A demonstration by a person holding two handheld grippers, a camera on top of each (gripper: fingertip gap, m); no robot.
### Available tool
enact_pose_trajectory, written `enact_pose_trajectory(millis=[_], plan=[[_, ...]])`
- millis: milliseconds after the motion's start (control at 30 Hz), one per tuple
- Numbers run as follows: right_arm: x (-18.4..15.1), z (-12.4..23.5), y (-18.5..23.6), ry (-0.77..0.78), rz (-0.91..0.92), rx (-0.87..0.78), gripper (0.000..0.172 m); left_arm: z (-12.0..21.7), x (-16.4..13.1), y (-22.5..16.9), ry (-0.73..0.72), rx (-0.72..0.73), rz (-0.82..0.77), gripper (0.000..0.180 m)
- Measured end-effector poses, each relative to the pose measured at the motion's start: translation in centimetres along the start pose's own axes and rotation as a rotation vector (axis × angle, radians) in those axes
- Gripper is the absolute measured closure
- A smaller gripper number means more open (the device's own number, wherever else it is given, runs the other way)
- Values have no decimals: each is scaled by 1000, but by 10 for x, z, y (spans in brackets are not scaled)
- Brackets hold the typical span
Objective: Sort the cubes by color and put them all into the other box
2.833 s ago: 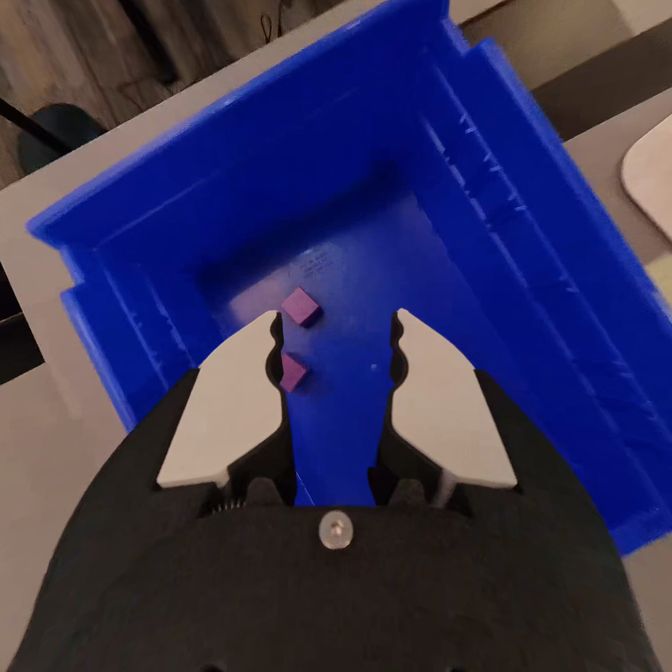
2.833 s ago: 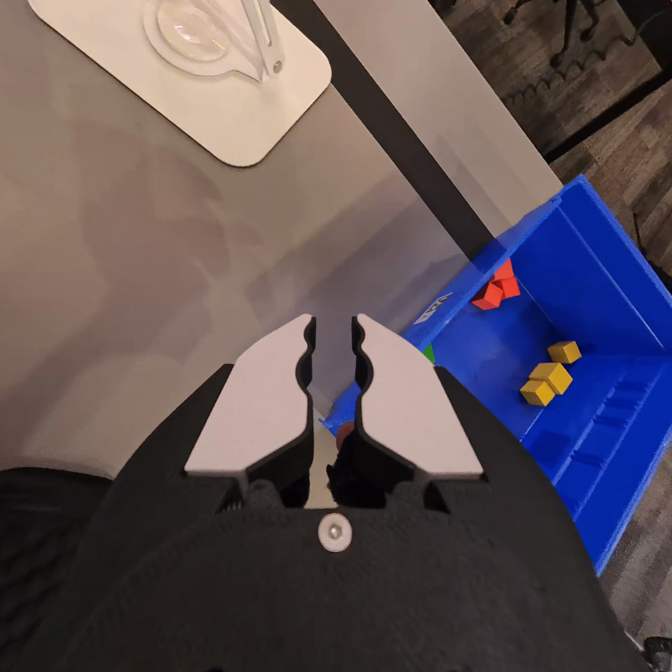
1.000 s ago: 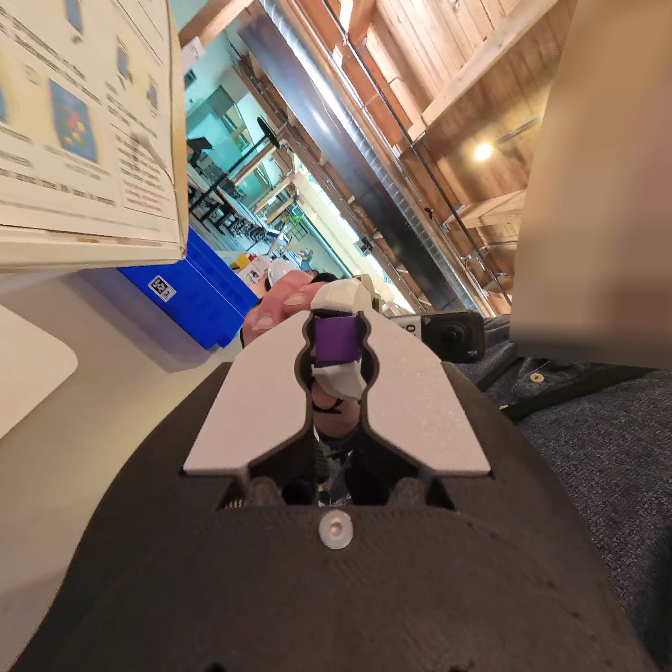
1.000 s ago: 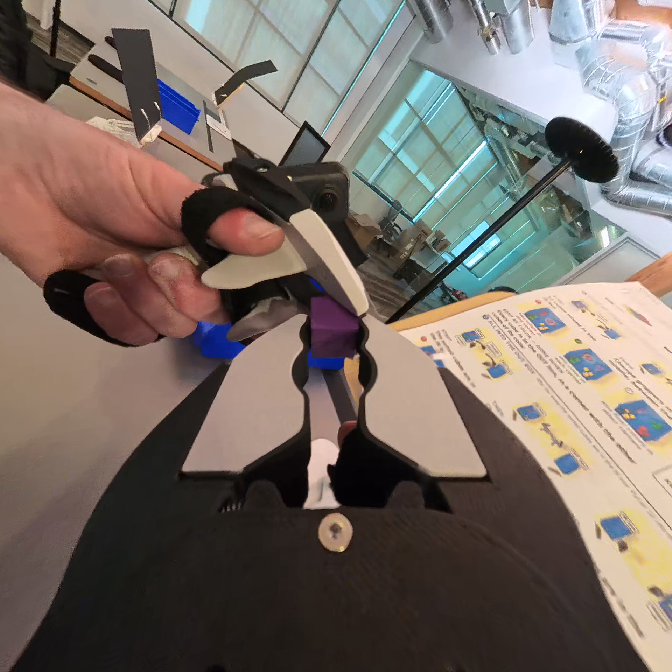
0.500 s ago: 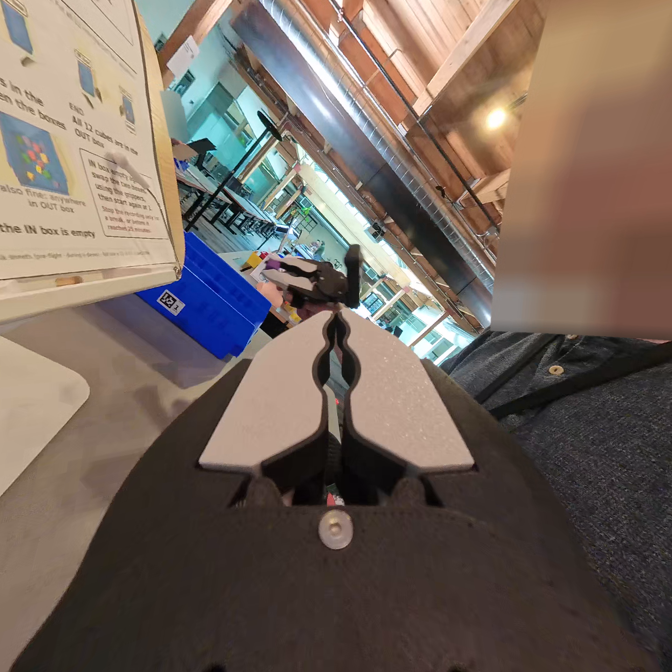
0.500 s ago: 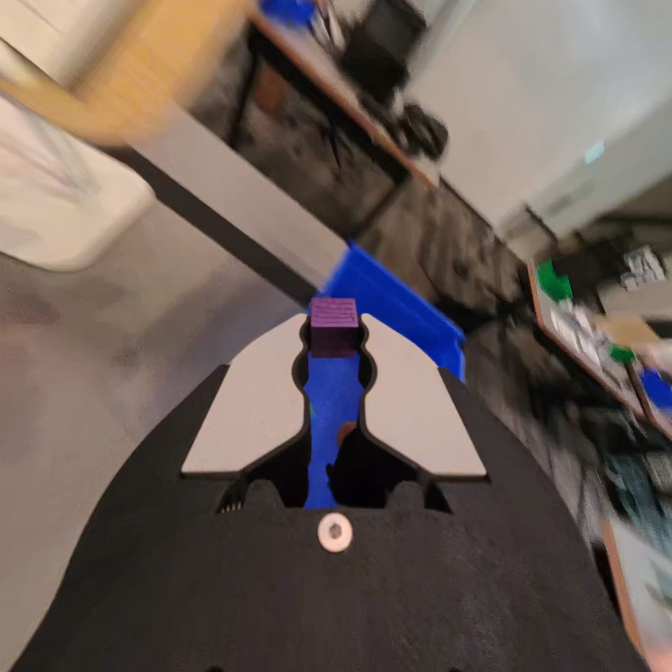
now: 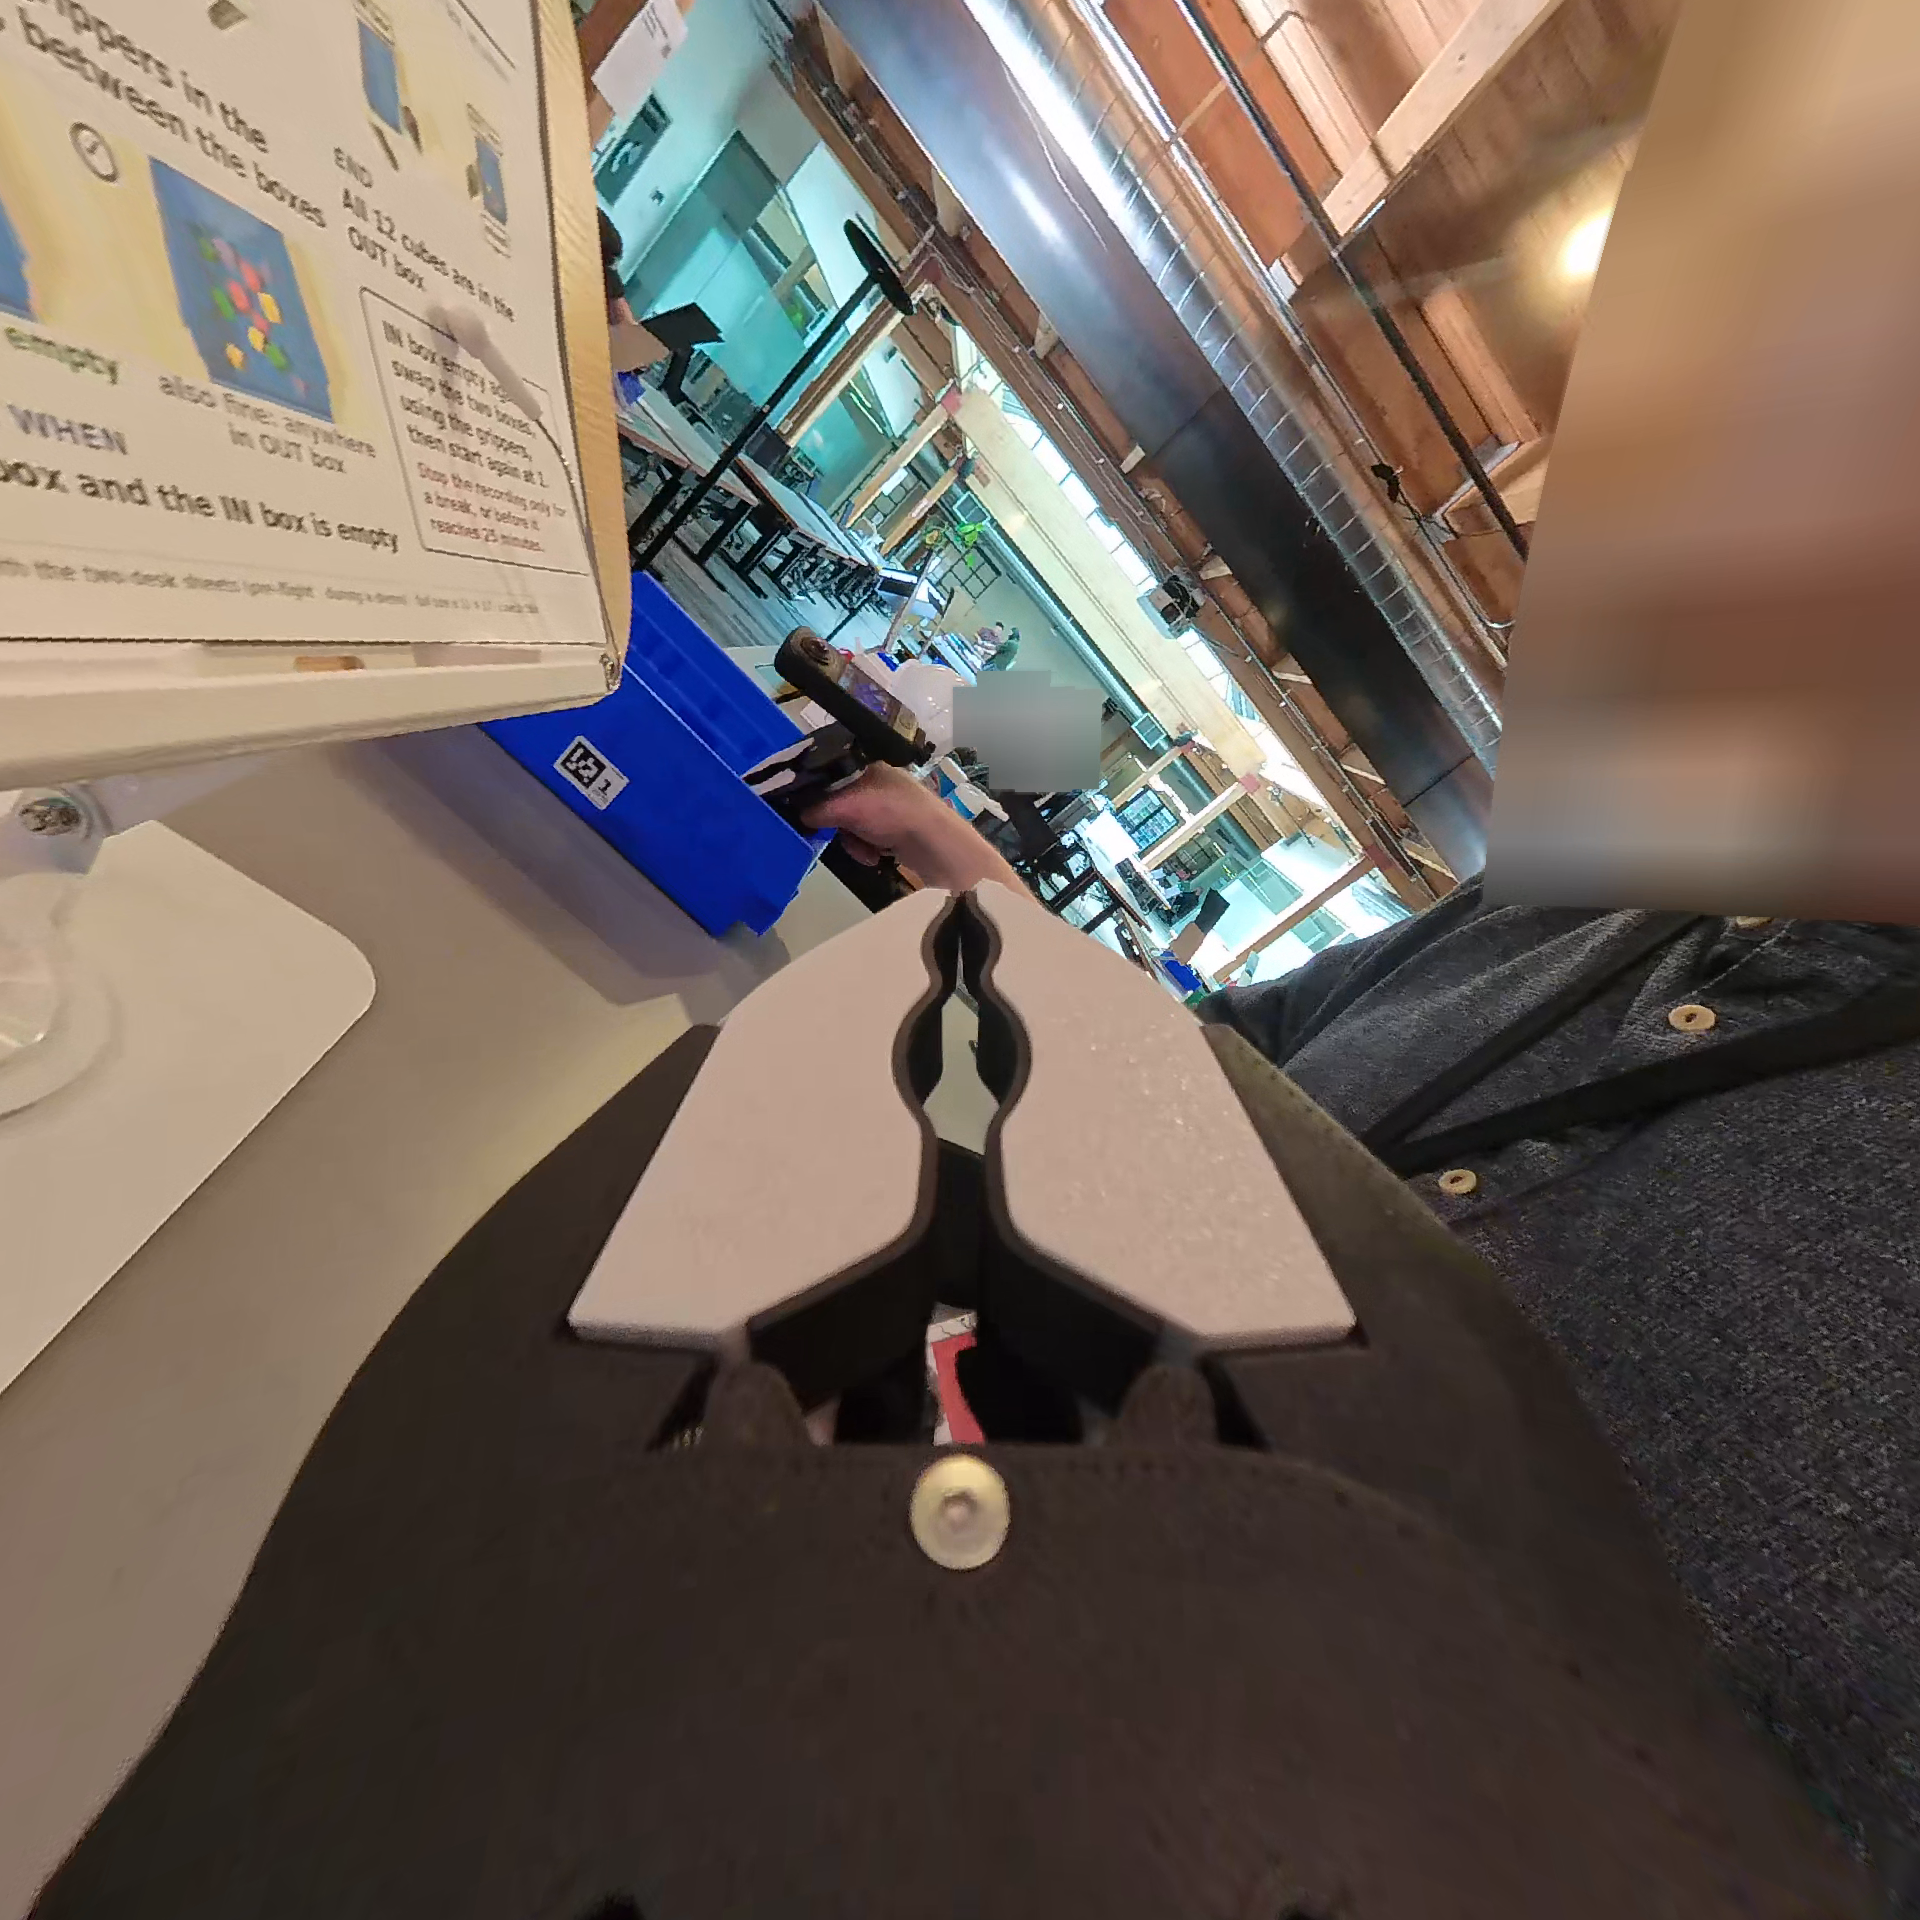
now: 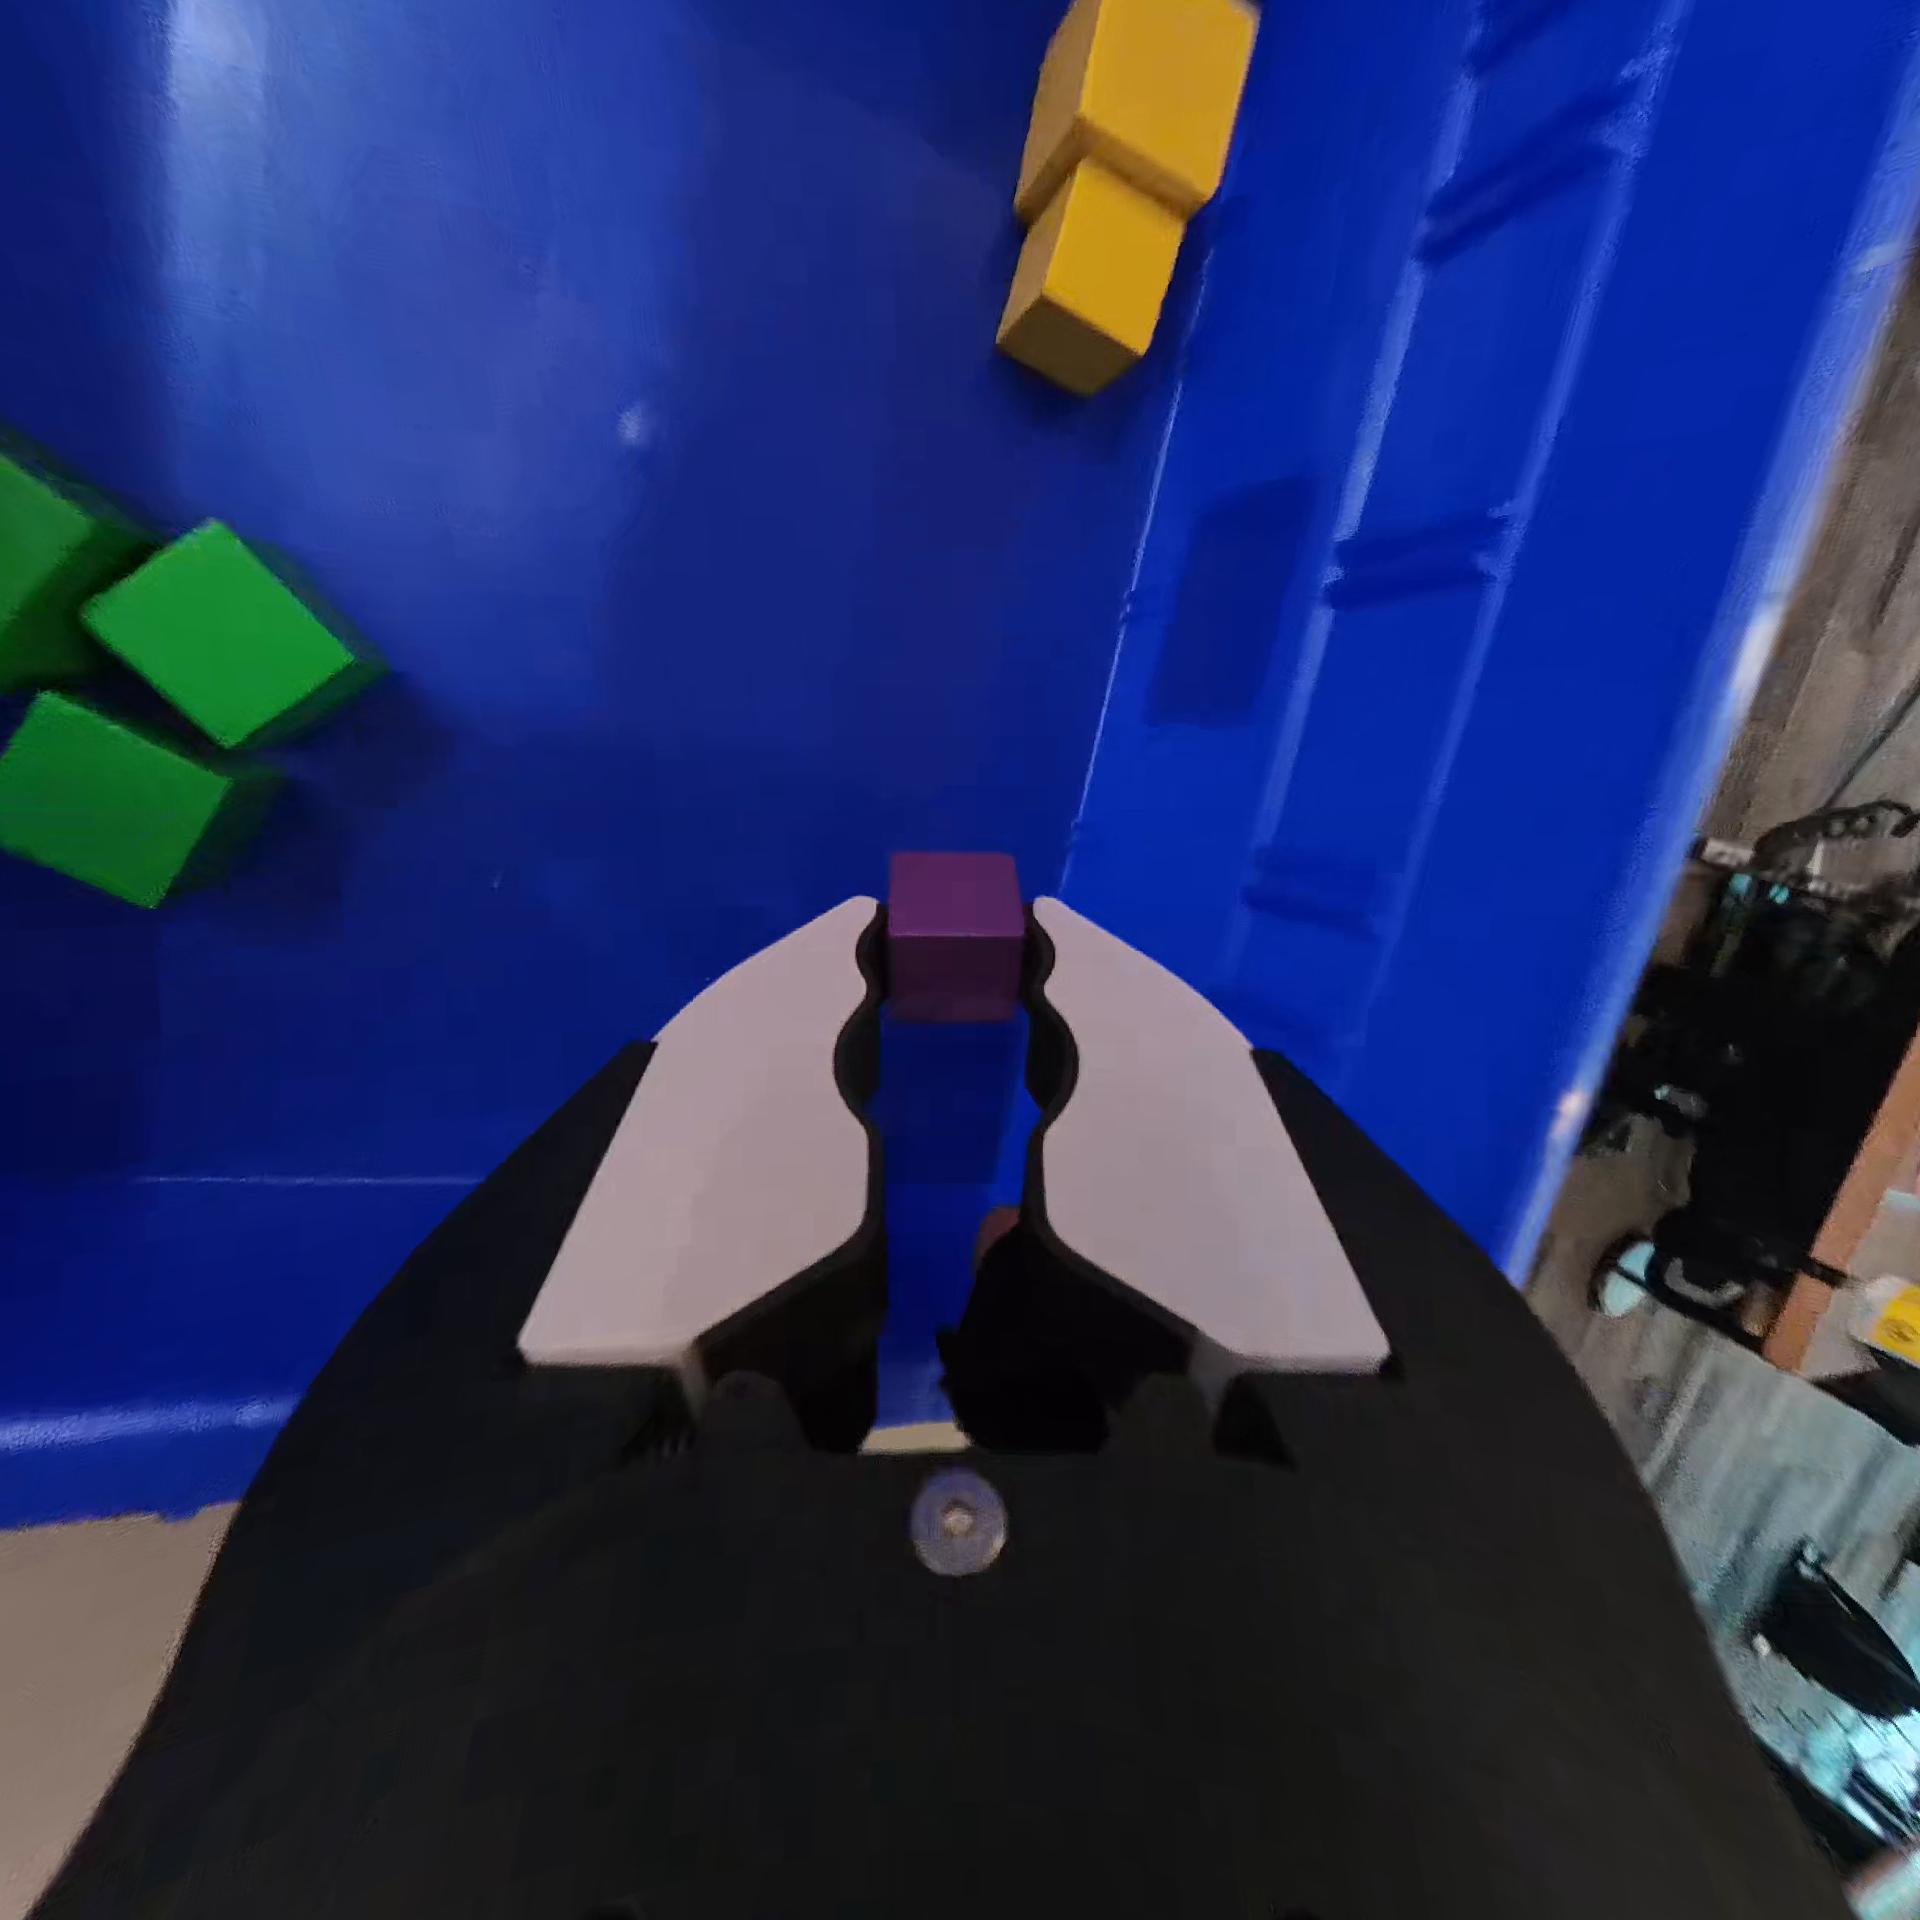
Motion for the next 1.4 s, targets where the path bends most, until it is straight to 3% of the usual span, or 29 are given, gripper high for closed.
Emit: enact_pose_trajectory(millis=[200,367,533,667,733,800,933,1100,1333,1400], plan=[[1,-10,3,89,55,-47,137,13,-2,5,-7,31,13,180],[8,36,0,-74,-7,-72,140,32,8,5,-17,111,-30,180],[16,98,29,-311,-13,52,149,84,32,24,8,421,-163,179],[20,130,68,-441,50,162,151,136,56,48,22,653,-221,163],[22,140,88,-494,86,211,153,161,65,64,64,771,-214,146],[23,142,108,-498,114,257,154,181,74,79,114,864,-209,137],[23,140,139,-490,196,289,154,217,91,114,179,1047,-217,135],[28,143,164,-509,245,337,154,252,91,158,430,1247,-165,135],[36,148,178,-527,272,367,155,278,77,229,459,1446,41,135],[38,149,180,-527,283,362,155,281,77,241,410,1474,85,134]])
Point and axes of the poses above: each gripper's, where its closed fingertips meet, z back along the fingers, x out of its top, y = z × x across the jaws, the point moved 6 cm from there along z, back along the fingers
